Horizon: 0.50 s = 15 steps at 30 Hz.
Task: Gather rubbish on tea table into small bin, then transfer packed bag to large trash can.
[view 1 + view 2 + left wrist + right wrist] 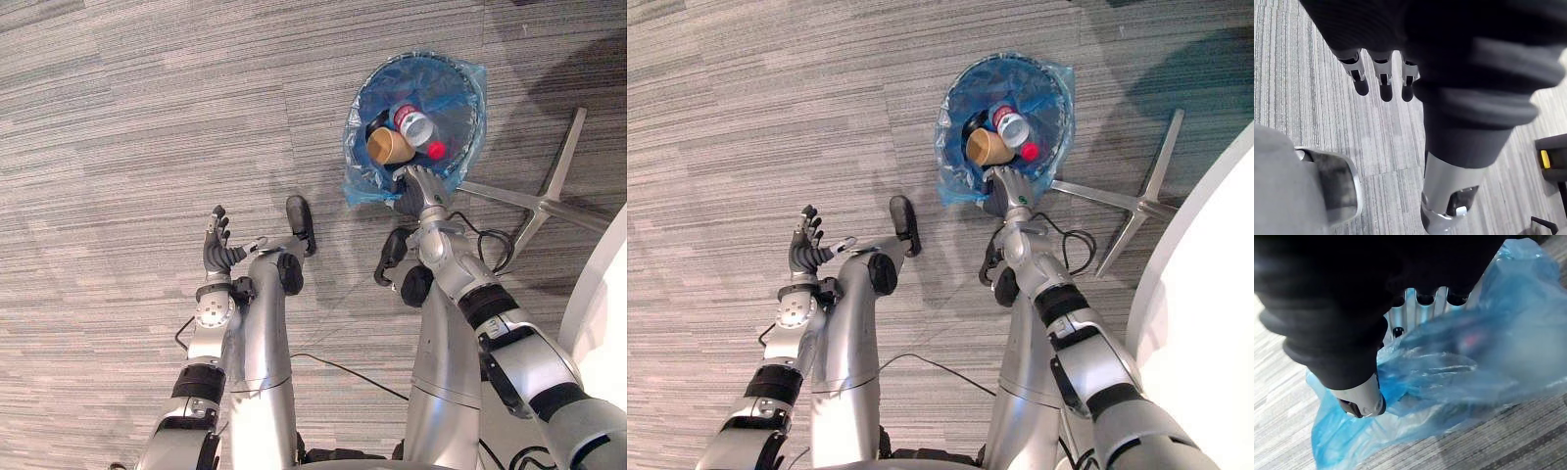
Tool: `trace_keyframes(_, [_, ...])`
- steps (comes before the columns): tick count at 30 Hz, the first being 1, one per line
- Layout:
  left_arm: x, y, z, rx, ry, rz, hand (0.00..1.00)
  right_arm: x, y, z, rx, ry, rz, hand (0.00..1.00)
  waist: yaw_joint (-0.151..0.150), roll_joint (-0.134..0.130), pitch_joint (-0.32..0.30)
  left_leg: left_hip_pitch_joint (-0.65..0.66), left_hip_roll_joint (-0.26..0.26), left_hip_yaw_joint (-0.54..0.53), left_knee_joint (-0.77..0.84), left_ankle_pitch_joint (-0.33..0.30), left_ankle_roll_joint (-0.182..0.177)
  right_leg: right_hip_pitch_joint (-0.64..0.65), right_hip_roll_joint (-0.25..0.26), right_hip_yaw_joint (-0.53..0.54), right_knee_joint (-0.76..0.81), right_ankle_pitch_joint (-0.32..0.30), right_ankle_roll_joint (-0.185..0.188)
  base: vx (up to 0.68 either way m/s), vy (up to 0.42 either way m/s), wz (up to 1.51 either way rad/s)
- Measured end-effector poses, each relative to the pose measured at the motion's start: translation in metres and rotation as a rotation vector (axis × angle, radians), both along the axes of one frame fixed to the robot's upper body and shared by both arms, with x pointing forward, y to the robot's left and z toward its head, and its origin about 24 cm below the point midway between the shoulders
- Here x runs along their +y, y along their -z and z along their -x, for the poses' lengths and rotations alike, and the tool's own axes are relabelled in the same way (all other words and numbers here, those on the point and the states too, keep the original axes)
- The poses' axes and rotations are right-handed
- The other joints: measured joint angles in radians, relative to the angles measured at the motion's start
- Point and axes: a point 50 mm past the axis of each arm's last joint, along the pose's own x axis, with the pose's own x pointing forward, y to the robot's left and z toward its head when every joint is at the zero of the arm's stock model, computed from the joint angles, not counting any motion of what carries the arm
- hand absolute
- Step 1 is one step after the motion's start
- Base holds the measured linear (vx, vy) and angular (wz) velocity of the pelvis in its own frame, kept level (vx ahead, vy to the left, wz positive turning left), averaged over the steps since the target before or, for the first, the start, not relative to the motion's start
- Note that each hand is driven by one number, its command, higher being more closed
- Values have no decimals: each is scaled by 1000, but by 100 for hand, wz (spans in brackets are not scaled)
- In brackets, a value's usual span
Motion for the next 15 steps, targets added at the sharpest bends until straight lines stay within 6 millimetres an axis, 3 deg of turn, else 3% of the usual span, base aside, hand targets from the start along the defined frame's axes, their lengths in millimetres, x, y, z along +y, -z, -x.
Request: trace_keyframes(15, [0, -2, 0, 5, 0, 2, 0, 9, -35, 23, -197, -61, -296, 100, -1, 0, 0, 0, 6, -1, 12, 0, 0, 0, 4, 1, 9, -1, 0, -17, 20, 0])
